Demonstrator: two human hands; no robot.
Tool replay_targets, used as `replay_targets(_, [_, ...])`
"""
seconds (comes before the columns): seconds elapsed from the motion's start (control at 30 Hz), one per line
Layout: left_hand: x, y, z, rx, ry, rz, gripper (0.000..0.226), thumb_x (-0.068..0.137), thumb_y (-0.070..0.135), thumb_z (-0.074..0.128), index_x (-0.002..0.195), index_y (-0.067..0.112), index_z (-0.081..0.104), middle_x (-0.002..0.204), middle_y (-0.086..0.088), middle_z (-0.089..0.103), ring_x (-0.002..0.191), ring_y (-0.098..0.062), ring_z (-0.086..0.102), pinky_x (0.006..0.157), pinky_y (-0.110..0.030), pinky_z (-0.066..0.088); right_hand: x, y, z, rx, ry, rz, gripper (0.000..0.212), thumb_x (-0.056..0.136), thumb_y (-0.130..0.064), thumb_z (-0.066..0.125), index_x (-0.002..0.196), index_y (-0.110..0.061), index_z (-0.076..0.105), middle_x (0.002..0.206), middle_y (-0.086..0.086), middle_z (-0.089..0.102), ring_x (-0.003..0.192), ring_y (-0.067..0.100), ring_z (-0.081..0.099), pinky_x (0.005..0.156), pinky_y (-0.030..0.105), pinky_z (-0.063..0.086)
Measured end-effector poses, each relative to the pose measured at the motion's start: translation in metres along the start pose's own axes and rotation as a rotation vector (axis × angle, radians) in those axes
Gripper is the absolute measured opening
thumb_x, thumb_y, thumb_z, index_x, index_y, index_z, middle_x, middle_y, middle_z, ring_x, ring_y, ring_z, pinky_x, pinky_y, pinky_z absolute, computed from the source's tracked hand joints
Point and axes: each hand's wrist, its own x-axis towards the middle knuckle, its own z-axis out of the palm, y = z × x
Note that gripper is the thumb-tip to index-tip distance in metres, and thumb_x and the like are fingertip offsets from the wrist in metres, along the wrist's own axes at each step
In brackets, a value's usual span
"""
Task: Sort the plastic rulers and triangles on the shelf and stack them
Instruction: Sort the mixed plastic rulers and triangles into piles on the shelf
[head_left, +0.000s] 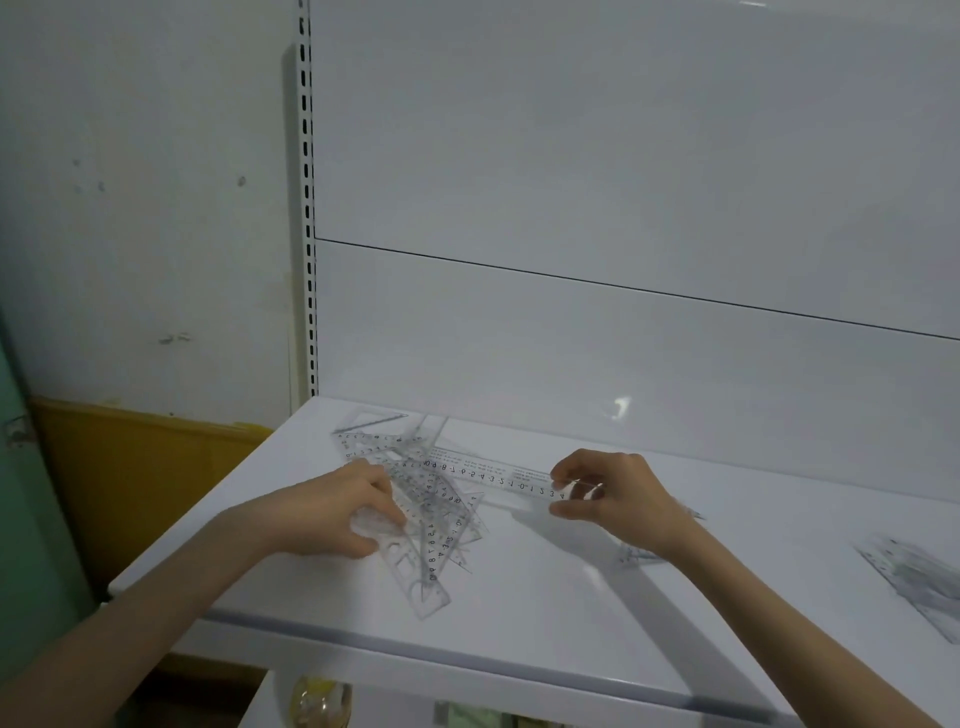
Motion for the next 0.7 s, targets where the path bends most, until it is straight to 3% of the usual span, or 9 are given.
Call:
replay_targets(0.23, [0.008,-0.001,-0.001,-0.052,-0.059,0.005,0.025,0.080,0.037,0.069,0.099,0.038,0.053,0.115,0.017,0.036,0.112,0.005,0.030,0.099,-0.019,0.031,-0.013,0.002,-0.005,-0.017,0.013,0.044,0.023,0.073,-0.018,0.081,0.084,-0.028,0.065,0.085,-0.012,0.070,0.067,0.001,0.062,0.072,0.025,0.051])
replay_targets(0.33, [0.008,-0.001,-0.001,-0.077,-0.024,-0.008,0.026,0.078,0.036,0.070,0.097,0.034,0.052,0.110,0.017,0.044,0.105,0.004,0.038,0.093,-0.019,0.037,-0.017,0.004,-0.008,-0.018,0.031,0.060,0.022,0.073,-0.017,0.081,0.084,-0.027,0.065,0.085,-0.012,0.070,0.067,0.000,0.061,0.072,0.025,0.051])
replay_targets(0.47, [0.008,0.002,0.004,-0.207,0.087,0.055,0.016,0.083,0.022,0.066,0.089,0.029,0.053,0.091,0.012,0.060,0.088,-0.003,0.054,0.080,-0.022,0.045,-0.020,0.006,-0.011,-0.034,0.060,0.080,0.021,0.073,-0.017,0.081,0.088,-0.022,0.067,0.086,-0.011,0.070,0.066,-0.001,0.060,0.068,0.014,0.046])
replay_targets(0.7, [0.010,0.001,0.014,-0.302,0.204,0.077,0.028,0.092,0.014,0.057,0.100,0.041,0.055,0.096,0.009,0.061,0.092,-0.007,0.056,0.078,-0.019,0.046,-0.028,0.010,-0.006,-0.076,0.115,0.122,0.025,0.074,-0.018,0.079,0.095,-0.017,0.065,0.089,-0.010,0.068,0.063,0.002,0.055,0.063,0.010,0.044])
